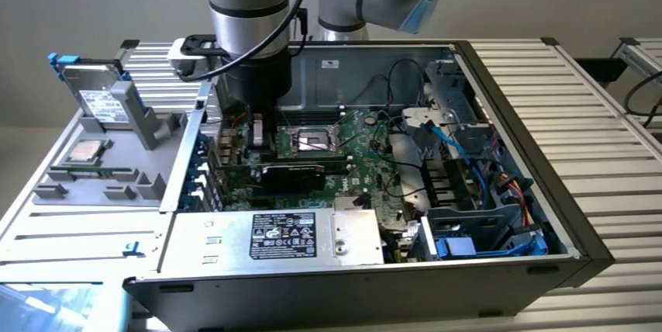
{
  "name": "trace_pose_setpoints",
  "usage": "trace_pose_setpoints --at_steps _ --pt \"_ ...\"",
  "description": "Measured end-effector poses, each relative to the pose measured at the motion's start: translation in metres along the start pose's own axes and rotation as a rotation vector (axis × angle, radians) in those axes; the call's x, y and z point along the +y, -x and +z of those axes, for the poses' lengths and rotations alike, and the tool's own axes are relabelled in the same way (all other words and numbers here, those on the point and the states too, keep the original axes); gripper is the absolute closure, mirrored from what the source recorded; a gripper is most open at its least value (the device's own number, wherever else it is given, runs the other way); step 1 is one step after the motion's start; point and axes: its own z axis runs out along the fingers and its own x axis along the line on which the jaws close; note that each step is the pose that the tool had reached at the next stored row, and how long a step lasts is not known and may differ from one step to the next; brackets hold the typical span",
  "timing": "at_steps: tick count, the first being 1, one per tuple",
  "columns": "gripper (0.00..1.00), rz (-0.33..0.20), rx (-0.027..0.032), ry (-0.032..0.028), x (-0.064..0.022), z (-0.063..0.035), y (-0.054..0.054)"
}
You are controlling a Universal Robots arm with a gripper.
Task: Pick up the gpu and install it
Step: 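Press down on the gpu until it lock into place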
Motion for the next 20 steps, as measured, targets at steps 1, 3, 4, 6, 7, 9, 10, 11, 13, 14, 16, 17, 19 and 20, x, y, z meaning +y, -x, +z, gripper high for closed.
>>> trace_pose_setpoints --at_steps 1,3,4,6,7,9,10,11,13,14,16,17,19,20 --pt "0.88 0.000 0.0002 -0.0032 0.0003 0.0011 0.000" --pt "0.88 0.000 0.0011 -0.0065 0.0008 0.0035 0.000" --pt "0.88 0.000 0.0013 -0.0074 0.0009 0.0048 0.000" --pt "0.88 0.000 0.0012 -0.0094 0.0012 0.0070 0.000" --pt "0.88 0.000 0.0012 -0.0102 0.0015 0.0080 0.000" --pt "0.88 0.000 0.0012 -0.0107 0.0021 0.0110 0.000" --pt "0.88 0.000 0.0021 -0.0110 0.0026 0.0126 0.000" --pt "0.88 0.000 0.0028 -0.0109 0.0031 0.0140 0.000" --pt "0.88 0.000 0.0013 -0.0119 0.0037 0.0168 0.000" --pt "0.88 0.000 0.0015 -0.0122 0.0039 0.0169 0.000" --pt "0.88 0.001 -0.0007 -0.0131 0.0037 0.0136 0.000" --pt "0.88 0.001 0.0007 -0.0119 0.0027 0.0084 0.000" --pt "0.88 0.000 0.0011 -0.0101 -0.0015 -0.0010 -0.002" --pt "0.88 0.000 0.0013 -0.0082 -0.0045 -0.0047 -0.002"
